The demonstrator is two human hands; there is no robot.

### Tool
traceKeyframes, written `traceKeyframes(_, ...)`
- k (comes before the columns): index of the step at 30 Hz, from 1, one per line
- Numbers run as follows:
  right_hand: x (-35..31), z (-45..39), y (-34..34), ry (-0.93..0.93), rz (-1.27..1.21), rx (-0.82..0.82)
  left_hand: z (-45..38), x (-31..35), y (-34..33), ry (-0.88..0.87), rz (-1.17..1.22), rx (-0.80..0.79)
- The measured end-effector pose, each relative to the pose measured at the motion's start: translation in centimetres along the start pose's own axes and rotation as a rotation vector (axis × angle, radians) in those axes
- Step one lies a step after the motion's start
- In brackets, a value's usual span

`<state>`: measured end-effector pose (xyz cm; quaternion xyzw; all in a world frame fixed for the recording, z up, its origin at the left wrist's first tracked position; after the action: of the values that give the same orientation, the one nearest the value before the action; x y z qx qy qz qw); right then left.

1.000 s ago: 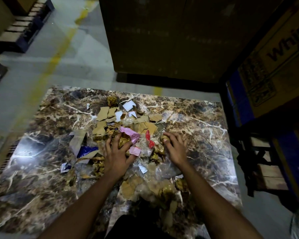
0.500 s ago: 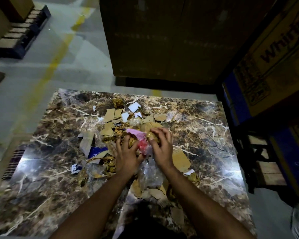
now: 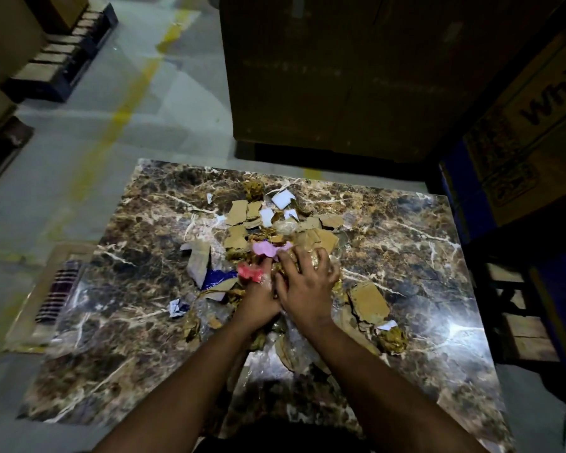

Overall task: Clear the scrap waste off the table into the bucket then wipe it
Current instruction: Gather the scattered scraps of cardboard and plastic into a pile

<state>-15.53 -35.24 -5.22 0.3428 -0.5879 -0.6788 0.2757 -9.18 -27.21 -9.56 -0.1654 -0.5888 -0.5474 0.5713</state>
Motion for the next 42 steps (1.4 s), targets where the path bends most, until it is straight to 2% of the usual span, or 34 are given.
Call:
traceKeyframes(4,-0.1,-0.2,-1.1,-0.014,0.066,-0.033,0.2,-2.6,0.3,0.093,-0.014,-0.153)
traceKeyframes(7,-0.8,0.0,-1.7,0.010,0.139,-0.057,0.7,-2.9,0.7,0.086,-0.052,-0.244)
traceKeyframes(14,-2.0,0.4,-4.0,0.043,0.244,-0.140,1.1,-0.7,3.5,-0.020,0.268,-0.157)
traceKeyframes(17,-2.0,0.3,-4.2,0.028,0.258,-0.165,0.5,-1.1,7.4,-0.015,0.150,-0.089)
traceKeyframes(20,-2.1,0.2,-3.7,0.025,0.217,-0.128,-1.8,-1.4,12.0,0.015,-0.100,-0.008)
traceKeyframes(24,-2.1,0.5,-3.4,0.026,0.243,-0.067,-8.5,-0.4,15.0,-0.026,-0.542,-0.056)
traceKeyframes(26,-2.2,0.5,-3.6,0.031,0.240,-0.047,-12.3,-0.6,15.6,-0.014,-0.659,-0.085)
traceKeyframes(30,-2.4,0.7,-3.8,0.047,0.223,0.016,-18.2,-1.1,15.9,0.034,-0.647,-0.086)
traceKeyframes(34,-2.2,0.6,-3.0,0.080,0.264,0.173,-23.4,-1.1,12.6,-0.009,-0.568,-0.190)
traceKeyframes(38,-2.3,0.7,-2.5,0.077,0.276,0.294,-25.0,-1.2,9.8,-0.052,-0.634,-0.293)
traceKeyframes(42,-2.1,0.4,-2.4,0.093,0.261,0.320,-23.7,0.8,6.6,-0.100,-0.715,-0.381)
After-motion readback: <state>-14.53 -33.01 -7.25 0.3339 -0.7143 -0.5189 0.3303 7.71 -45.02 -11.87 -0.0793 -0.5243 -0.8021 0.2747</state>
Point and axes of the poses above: each hand's wrist, its own z-axis away from the middle knuckle, its own y-axis out of the back of the hand, x = y × z, the point moved 10 cm from there along -z, towards the middle knuckle, and after that the axes turned 8 degrees about -x, right-handed, at the moved point
